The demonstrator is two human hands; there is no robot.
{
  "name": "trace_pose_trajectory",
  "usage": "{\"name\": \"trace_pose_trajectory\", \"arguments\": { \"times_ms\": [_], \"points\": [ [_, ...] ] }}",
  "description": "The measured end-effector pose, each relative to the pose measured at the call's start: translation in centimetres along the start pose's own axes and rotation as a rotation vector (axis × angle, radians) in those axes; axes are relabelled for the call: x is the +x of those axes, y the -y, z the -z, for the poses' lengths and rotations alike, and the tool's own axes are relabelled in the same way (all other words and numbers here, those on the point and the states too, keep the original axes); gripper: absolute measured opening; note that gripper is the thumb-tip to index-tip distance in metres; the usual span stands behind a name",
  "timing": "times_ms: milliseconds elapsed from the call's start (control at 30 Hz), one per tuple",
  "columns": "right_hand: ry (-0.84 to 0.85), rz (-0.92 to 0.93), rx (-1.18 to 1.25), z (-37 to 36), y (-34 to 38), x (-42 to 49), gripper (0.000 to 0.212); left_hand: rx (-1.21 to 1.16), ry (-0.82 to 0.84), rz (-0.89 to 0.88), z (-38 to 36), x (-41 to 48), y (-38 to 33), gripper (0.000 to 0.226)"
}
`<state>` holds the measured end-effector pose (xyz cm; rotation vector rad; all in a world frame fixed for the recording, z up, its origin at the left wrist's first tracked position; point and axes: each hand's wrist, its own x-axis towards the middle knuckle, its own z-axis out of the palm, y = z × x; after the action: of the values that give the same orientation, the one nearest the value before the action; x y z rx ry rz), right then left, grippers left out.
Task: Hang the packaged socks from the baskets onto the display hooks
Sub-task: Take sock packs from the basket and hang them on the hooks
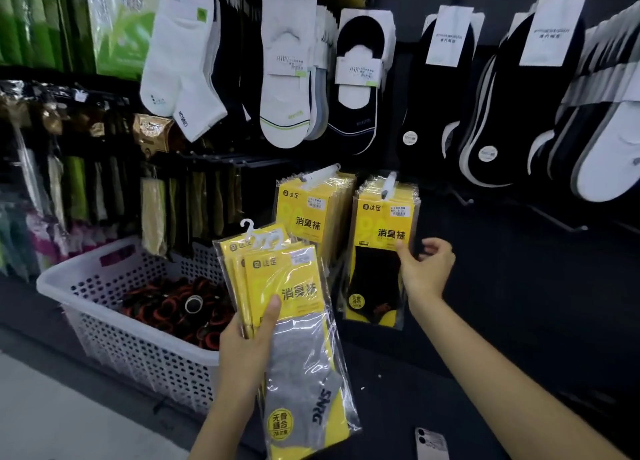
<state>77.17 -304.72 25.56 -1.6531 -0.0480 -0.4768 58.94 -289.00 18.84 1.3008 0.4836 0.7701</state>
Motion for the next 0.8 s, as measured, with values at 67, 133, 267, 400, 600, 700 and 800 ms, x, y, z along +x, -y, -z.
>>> {"name": "trace_pose_trajectory", "arguments": {
  "times_ms": [67,133,267,400,600,700,800],
  "points": [
    [0.188,0.004,0.092,0.8,-0.1,-2.7,0.023,-0.026,0.004,0.026,-0.4,-0.4,0.0,0.045],
    [0.464,-0.052,0.175,1.4,0.1,-5.9,0.019,-0.032,0.007,0.055,-0.9,-0.7,0.0,0.049],
    [0.667,-0.102,0.298,1.9,0.6,-9.9,0.035,-0.022,0.060,0.076,-2.0,-1.7,0.1,0.049],
    [0.639,-0.125,0.322,2.5,0.5,-9.9,0.021,-0.004,0.169,0.043,-2.1,-2.1,0.1,0.054],
    [0.527,-0.200,0.377,3.8,-0.1,-8.7,0.008,-0.014,0.278,0.036,-1.1,-1.3,-0.4,0.039],
    [0.437,-0.190,0.375,4.6,0.1,-7.2,0.005,-0.029,0.211,0.013,-0.4,-0.8,-0.4,0.035],
    [0.332,-0.107,0.429,5.2,1.0,-5.0,0.004,-0.024,0.154,0.000,0.5,-0.1,-0.3,0.027]
  ]
}}
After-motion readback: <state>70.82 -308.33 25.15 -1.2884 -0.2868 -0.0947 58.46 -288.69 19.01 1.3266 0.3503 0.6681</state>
